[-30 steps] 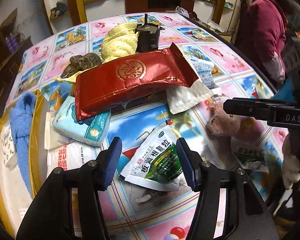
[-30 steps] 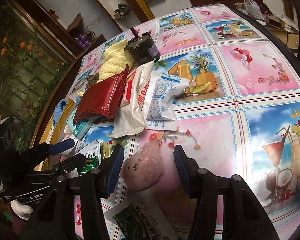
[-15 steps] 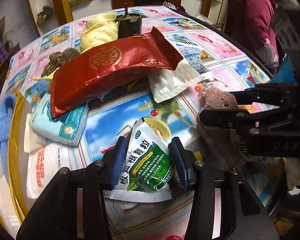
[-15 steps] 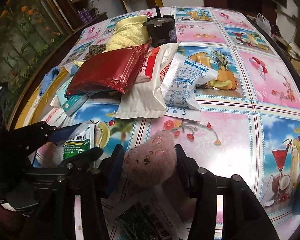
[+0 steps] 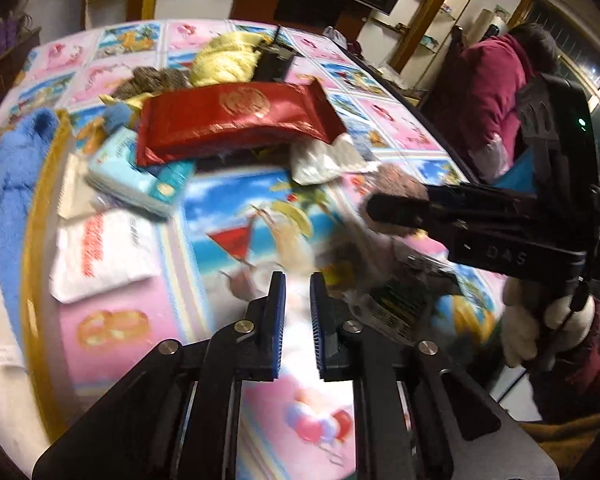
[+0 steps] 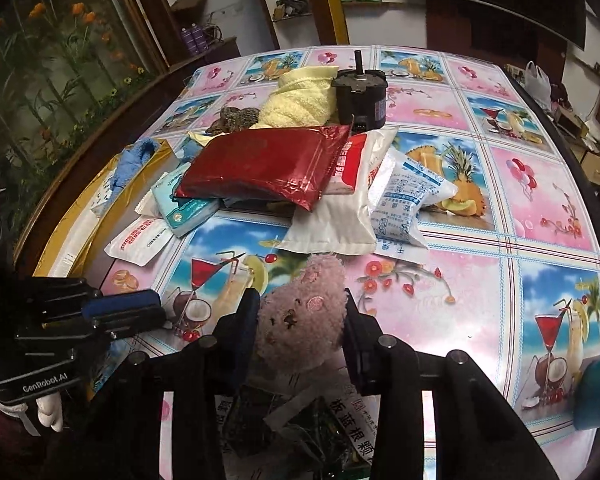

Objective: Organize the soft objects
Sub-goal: 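Grasp the green medicine sachet with the left gripper while the right gripper grasps the pink teddy bear, then carry the sachet with the left gripper while the right gripper carries the teddy bear to the box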

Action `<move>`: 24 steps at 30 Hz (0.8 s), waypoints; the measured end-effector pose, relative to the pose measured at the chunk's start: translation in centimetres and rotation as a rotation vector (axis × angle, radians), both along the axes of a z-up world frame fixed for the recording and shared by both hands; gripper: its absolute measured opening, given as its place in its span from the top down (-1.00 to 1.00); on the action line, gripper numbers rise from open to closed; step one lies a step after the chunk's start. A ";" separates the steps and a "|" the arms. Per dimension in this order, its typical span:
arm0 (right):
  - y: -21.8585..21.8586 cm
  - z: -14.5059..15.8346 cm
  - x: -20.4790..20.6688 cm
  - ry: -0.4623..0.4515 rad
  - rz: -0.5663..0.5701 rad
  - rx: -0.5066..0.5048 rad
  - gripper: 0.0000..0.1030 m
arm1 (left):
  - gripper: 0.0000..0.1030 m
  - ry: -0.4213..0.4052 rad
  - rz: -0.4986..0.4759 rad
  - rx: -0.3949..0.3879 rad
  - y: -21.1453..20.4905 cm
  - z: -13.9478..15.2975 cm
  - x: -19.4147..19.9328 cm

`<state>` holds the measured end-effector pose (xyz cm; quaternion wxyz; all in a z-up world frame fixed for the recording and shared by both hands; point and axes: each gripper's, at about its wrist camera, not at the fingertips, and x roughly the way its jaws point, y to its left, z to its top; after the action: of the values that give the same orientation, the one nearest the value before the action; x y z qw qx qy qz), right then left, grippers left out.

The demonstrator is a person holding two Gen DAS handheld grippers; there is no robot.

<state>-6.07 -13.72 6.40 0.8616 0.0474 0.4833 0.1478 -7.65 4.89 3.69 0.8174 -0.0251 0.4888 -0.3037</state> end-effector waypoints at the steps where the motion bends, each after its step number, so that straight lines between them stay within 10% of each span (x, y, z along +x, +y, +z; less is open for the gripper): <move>1: 0.0 0.1 -0.1 -0.004 0.000 0.003 0.25 | 0.35 0.012 -0.008 -0.021 -0.3 -0.1 -0.5; 3: -0.2 0.5 -0.6 -0.014 -0.011 0.008 0.25 | -0.10 0.001 -0.029 -0.040 -1.2 -0.1 -1.8; 12: -3.9 1.2 -2.7 -0.030 -0.090 0.021 0.25 | -0.51 -0.240 -0.165 0.178 -7.9 -0.8 -4.3; 16: -4.9 1.0 -3.4 -0.026 -0.105 0.028 0.25 | -0.54 -0.204 -0.246 0.322 -10.6 -2.7 -4.2; 24: -4.9 1.3 -4.2 -0.044 -0.087 0.048 0.25 | 0.30 -0.155 -0.160 0.244 -8.6 -2.2 -2.8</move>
<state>-10.26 -18.60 7.67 0.8763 0.0856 0.4579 0.1226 -10.49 -3.75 1.46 0.8228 0.1370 0.4581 -0.3072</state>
